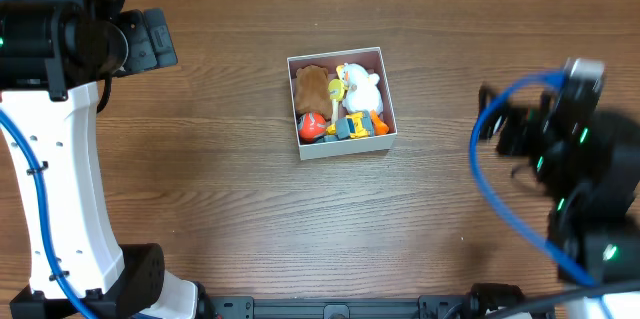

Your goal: Pack container

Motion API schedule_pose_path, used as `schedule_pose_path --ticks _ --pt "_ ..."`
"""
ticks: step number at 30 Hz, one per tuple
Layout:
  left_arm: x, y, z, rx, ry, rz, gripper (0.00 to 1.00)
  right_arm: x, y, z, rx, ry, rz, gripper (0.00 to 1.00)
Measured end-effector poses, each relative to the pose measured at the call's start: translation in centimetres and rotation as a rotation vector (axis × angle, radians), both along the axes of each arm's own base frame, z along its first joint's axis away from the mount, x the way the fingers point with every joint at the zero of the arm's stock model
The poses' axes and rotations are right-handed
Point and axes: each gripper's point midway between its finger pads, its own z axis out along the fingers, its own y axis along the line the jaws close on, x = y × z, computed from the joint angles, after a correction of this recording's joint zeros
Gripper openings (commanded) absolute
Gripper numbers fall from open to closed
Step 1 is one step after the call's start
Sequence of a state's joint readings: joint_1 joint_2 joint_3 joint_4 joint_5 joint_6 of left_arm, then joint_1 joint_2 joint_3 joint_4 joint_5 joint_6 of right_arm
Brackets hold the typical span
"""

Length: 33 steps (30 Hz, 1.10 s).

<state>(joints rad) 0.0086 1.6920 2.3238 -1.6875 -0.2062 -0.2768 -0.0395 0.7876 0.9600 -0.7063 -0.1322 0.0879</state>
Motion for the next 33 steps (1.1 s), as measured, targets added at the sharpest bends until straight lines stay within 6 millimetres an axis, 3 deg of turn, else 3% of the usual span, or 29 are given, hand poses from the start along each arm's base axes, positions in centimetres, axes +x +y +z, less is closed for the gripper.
schedule_pose_path --ticks 1,3,7,15,25,31,33 --pt "0.0 0.0 0.0 0.000 0.000 0.000 1.00 -0.6 0.0 -1.2 -0.001 -0.004 0.000 1.00" --pt "0.0 0.0 0.0 0.000 0.000 0.000 1.00 -2.9 0.1 -7.1 -0.002 0.035 0.001 1.00" --pt "0.0 0.0 0.0 0.000 -0.001 0.000 1.00 -4.1 0.1 -10.4 -0.005 -0.021 0.001 1.00" --pt "0.0 0.0 0.0 0.000 -0.001 0.000 1.00 -4.8 0.2 -12.2 -0.011 -0.102 0.002 1.00" --pt "0.0 0.0 0.0 0.000 -0.001 0.000 1.00 -5.8 -0.1 -10.7 -0.023 -0.248 -0.016 1.00" --pt "0.0 0.0 0.0 0.000 -0.001 0.000 1.00 -5.6 -0.4 -13.7 -0.028 -0.211 -0.033 1.00" --pt "0.0 0.0 0.0 0.000 -0.001 0.000 1.00 -5.3 -0.6 -13.7 -0.031 -0.237 -0.040 1.00"
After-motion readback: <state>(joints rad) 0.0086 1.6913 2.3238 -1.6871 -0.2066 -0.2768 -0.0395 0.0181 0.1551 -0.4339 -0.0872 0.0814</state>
